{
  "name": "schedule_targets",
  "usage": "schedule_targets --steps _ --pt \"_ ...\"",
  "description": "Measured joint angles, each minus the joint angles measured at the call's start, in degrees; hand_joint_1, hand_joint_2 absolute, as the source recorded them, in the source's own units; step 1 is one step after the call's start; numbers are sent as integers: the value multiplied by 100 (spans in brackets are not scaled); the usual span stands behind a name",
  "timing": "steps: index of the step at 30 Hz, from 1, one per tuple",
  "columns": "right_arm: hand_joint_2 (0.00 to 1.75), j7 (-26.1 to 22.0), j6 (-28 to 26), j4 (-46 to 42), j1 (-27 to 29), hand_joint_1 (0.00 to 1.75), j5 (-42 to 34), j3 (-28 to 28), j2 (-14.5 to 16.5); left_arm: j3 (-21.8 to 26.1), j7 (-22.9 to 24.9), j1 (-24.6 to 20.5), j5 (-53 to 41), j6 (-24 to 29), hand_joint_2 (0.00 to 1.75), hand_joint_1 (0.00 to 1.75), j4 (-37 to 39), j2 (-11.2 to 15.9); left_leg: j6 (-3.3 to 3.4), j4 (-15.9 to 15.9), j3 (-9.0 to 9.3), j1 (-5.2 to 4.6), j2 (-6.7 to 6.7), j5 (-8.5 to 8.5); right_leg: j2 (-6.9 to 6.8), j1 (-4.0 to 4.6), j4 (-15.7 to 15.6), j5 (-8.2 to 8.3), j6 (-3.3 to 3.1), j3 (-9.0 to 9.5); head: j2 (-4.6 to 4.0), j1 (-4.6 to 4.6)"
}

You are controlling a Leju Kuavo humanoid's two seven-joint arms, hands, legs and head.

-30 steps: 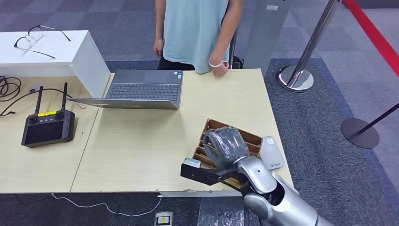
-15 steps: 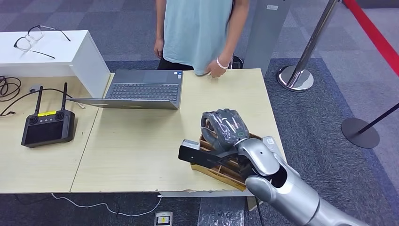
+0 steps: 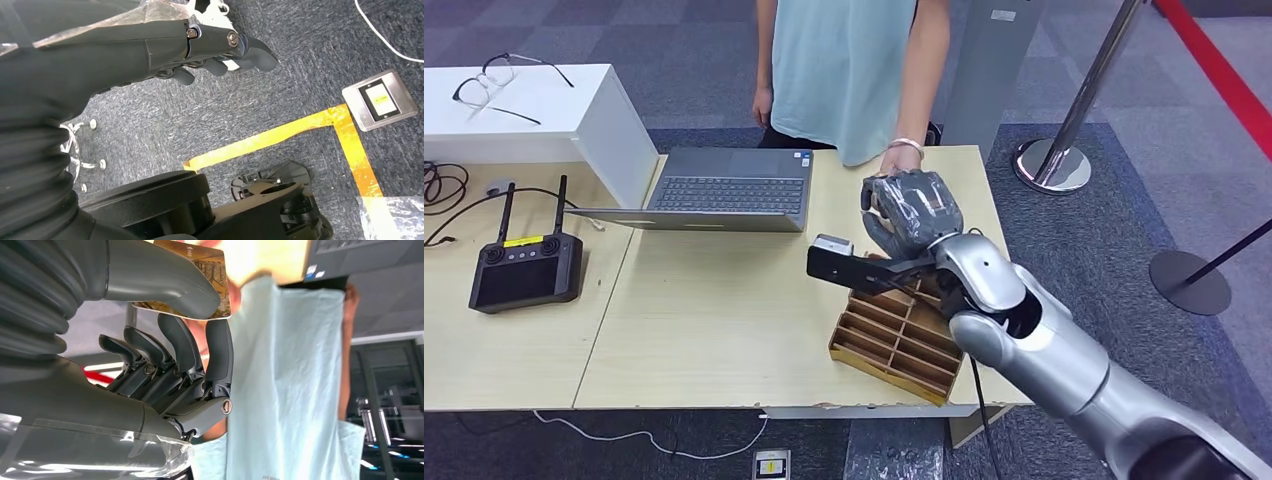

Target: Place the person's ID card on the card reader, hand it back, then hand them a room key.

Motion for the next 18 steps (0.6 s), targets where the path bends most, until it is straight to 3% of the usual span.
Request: schedule_targets --steps 15,17,18 --pt "175 -24 -31 861 -564 175 295 134 -6 -92 35 -2 -103 -3 175 0 0 -5 0 0 0 0 -1 0 0 0 0 0 0 -2 0 0" --pt "175 -26 -64 964 -581 165 336 137 -9 -99 35 -2 -104 -2 175 0 0 -4 0 0 0 0 -1 0 0 0 0 0 0 -2 0 0" --pt "175 -27 -79 1011 -586 147 350 138 -12 -102 35 -2 -104 -2 175 0 0 -4 0 0 0 0 -1 0 0 0 0 0 0 -2 0 -1"
